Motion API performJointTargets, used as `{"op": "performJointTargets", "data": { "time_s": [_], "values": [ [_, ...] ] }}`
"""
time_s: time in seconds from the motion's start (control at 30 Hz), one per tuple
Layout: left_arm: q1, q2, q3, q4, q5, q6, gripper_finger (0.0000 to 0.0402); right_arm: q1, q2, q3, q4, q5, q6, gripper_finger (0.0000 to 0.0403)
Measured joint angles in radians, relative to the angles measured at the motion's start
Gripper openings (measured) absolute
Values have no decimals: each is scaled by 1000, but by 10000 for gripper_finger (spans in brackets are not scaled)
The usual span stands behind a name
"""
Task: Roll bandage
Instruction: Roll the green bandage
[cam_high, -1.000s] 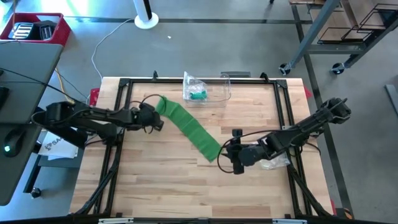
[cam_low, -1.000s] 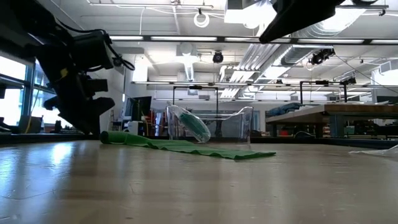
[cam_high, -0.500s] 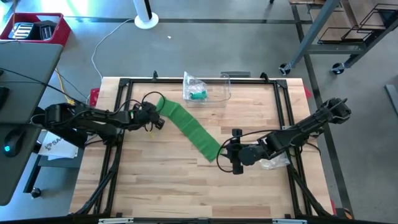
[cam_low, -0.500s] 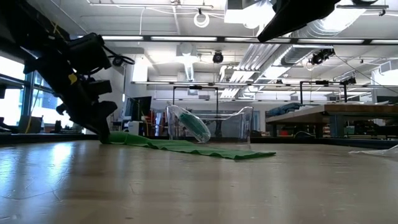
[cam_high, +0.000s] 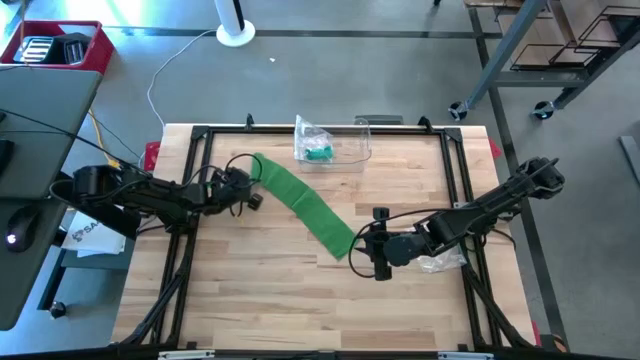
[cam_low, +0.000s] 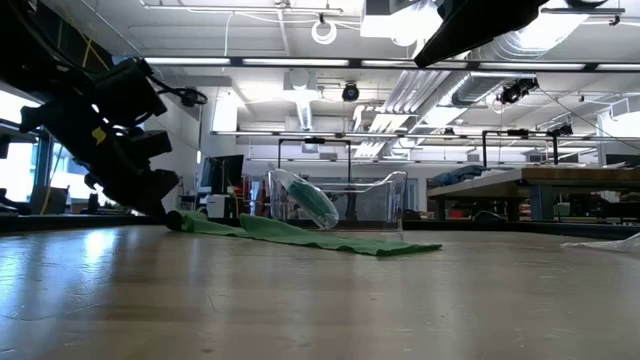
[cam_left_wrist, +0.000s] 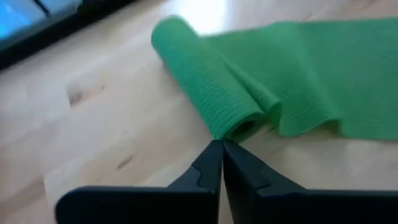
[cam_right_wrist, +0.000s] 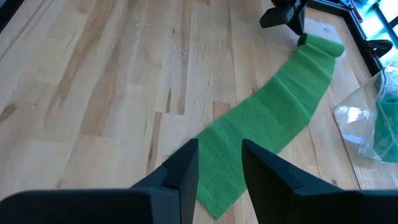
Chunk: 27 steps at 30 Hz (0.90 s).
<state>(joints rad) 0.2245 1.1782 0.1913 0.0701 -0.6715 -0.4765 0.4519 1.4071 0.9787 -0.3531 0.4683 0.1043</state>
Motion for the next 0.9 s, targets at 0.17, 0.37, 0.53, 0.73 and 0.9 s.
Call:
{"op": "performJointTargets", "data": {
  "time_s": [0.17,0.37,0.53,0.73,0.9],
  "values": [
    [-50,0,1,92,-59,29,2,0,0,0,0,0,2,114],
    [-78,0,1,45,-59,37,1,0,0,0,0,0,10,114],
    [-116,0,1,-59,10,27,21,0,0,0,0,-1,15,114],
    [-182,-1,-9,-140,-18,-134,83,0,0,0,0,-1,15,114],
    [-193,0,-57,-82,-149,-226,137,0,0,0,10,-1,11,114]
  ]
}}
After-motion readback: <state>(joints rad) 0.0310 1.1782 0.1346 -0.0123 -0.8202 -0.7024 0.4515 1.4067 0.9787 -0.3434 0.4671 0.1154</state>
